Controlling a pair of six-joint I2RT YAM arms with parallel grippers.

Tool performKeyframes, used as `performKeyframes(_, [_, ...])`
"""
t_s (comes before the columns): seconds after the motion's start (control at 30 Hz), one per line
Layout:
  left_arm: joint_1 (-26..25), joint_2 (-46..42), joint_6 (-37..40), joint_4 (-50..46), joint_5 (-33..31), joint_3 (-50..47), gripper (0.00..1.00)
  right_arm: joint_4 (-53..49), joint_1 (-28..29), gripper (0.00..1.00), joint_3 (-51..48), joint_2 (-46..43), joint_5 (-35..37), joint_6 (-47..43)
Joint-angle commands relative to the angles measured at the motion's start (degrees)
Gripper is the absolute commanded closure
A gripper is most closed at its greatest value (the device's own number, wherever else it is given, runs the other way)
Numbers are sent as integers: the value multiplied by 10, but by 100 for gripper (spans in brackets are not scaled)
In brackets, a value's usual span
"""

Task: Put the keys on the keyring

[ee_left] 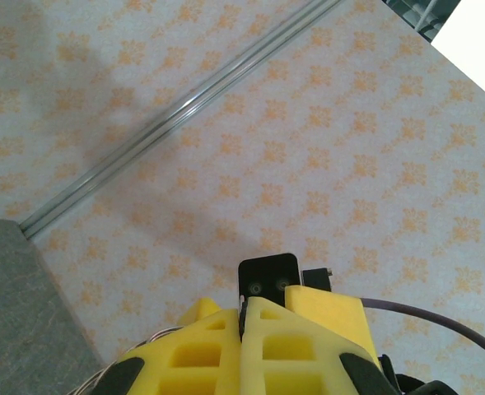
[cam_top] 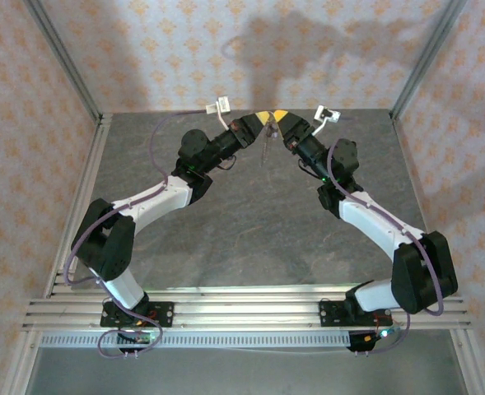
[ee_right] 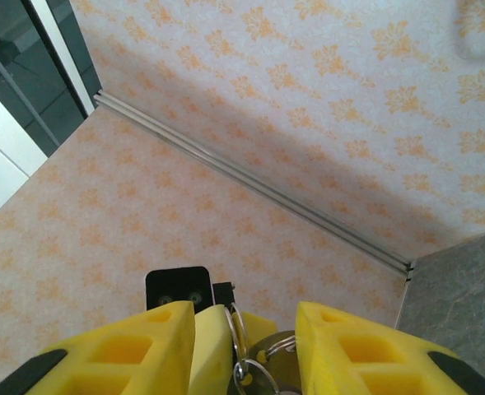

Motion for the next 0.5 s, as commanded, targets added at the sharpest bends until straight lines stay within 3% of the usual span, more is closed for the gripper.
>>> performKeyframes(0.0, [0, 3, -1, 14, -11, 17, 100, 29, 6, 64, 8, 3, -10, -9])
performKeyframes(0.47, [0, 7, -3, 14, -11, 20, 100, 11, 19, 73, 24, 18, -17, -17])
